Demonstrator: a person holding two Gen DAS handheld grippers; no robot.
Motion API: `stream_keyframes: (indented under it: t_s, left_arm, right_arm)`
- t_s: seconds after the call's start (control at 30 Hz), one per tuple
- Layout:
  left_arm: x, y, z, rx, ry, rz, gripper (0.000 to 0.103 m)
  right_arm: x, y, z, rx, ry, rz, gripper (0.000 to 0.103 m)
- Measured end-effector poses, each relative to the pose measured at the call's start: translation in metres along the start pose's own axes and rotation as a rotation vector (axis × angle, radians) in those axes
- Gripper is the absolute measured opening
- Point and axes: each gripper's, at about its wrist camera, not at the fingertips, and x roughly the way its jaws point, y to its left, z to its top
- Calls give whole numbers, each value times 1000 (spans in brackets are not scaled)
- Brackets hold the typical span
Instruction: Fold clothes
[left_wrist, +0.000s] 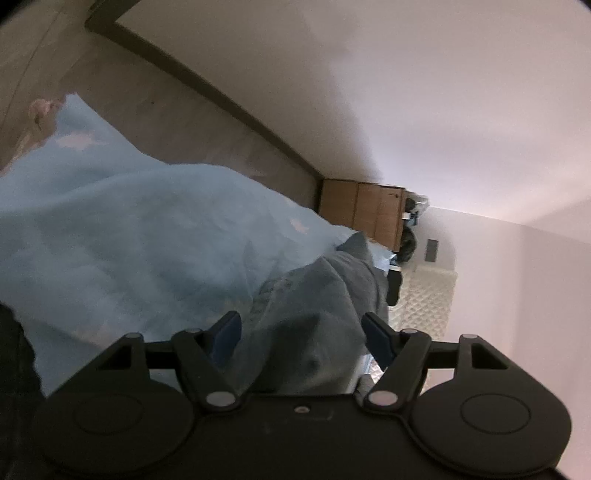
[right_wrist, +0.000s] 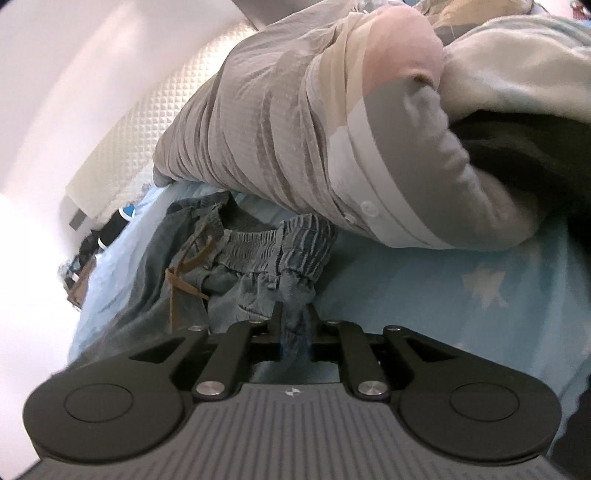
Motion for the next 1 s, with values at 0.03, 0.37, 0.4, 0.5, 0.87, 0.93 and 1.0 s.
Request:
stream_keyframes:
  t_s: [0.03,0.37,0.4,0.5,0.87,0.93,1.0]
  left_arm:
    - [-6,-1,-4,4,-6,-10,68]
    - [-66,16,-41,19,-72,-58,70]
    - [-70,21,-44,12,-70,-61,70]
    - [-59,22,-54,43,-85,14,70]
    - [-46,52,-58,-114,-141,-162,75]
    - [-44,59,-51,-158,-144,-189,75]
    - [-38,62,-48,-192,-123,-223,75]
  right_arm:
    - [-6,3,-1,-43,-12,-26,12]
    - [-23,88,-56,-547,-46,89,12]
    - [-17,102,-67,-577,-20,133,12]
    - [0,154,-103,-661,68,283,12]
    - [56,279,-217,-908,346,510,12]
    - [62,268,-222,-856,385,502,14]
    - [60,263,-219,-848,398,514,14]
